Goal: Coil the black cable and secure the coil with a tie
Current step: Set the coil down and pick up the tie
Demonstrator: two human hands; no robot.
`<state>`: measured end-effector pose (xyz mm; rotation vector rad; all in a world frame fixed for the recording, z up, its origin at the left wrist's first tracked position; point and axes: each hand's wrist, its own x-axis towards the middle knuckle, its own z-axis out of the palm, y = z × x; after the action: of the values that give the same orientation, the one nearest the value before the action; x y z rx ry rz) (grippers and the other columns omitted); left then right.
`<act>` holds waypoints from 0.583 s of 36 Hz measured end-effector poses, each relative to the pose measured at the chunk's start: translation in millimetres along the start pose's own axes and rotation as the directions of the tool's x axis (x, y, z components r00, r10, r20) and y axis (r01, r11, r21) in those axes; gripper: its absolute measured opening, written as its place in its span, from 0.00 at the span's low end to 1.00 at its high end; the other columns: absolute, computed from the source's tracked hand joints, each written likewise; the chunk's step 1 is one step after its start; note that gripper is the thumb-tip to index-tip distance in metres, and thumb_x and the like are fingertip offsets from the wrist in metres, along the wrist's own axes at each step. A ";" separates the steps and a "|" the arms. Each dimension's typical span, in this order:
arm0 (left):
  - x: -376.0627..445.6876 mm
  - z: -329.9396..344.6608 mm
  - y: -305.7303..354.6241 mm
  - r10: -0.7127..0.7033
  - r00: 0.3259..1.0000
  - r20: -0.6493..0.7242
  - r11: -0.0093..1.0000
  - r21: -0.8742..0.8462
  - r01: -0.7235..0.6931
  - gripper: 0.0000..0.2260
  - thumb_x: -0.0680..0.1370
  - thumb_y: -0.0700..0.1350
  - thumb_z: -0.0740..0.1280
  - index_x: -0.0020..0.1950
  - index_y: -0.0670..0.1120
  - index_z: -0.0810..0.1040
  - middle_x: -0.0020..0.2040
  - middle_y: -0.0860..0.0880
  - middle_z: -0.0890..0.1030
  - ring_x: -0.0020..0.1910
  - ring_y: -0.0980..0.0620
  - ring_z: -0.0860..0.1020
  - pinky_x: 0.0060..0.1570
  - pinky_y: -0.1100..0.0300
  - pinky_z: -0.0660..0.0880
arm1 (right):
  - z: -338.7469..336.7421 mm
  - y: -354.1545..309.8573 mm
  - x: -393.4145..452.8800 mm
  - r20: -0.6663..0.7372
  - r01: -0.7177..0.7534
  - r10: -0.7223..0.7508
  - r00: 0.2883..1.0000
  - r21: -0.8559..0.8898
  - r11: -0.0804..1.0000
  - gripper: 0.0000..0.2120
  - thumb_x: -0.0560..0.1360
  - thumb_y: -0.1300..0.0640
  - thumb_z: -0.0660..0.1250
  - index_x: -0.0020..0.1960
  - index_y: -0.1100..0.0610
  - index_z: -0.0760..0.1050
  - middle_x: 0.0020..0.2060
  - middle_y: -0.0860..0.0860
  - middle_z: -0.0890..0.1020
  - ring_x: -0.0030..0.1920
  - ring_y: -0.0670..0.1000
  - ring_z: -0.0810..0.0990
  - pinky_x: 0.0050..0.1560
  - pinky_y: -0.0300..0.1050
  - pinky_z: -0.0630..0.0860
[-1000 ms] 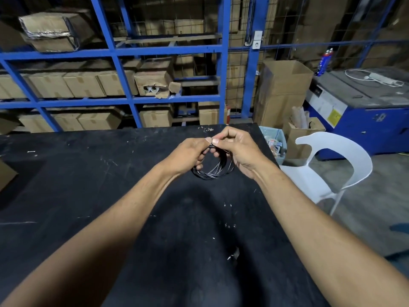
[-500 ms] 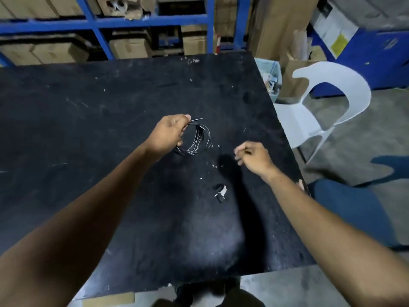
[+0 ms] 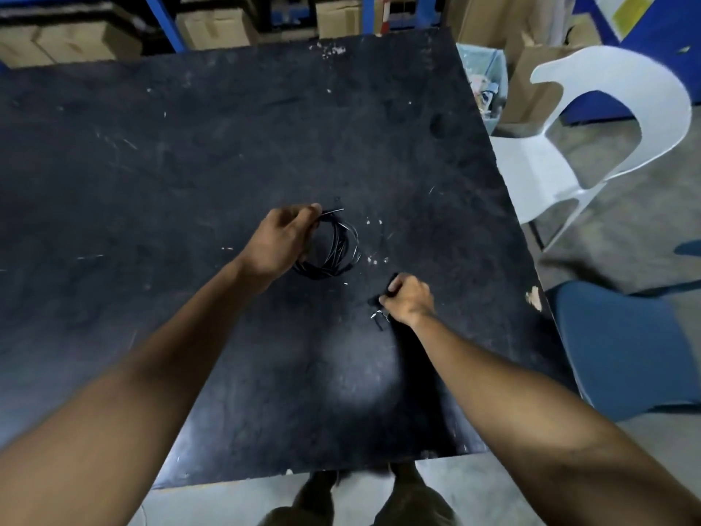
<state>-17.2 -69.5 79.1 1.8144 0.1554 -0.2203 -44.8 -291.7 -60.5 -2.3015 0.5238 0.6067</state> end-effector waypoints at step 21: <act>0.7 -4.5 14.0 0.090 0.996 -0.022 0.991 0.099 -0.087 0.23 0.81 0.56 0.62 0.34 0.41 0.65 0.30 0.46 0.65 0.28 0.51 0.65 0.30 0.58 0.65 | -78.3 -69.0 -16.9 -0.184 0.310 -0.250 0.951 0.555 0.772 0.15 0.70 0.67 0.79 0.33 0.53 0.78 0.38 0.64 0.88 0.33 0.50 0.80 0.38 0.43 0.77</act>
<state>-13.2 -68.7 93.3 1.9179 0.0836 -0.1435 -1.2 -296.8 35.6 -1.7729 0.3349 0.1447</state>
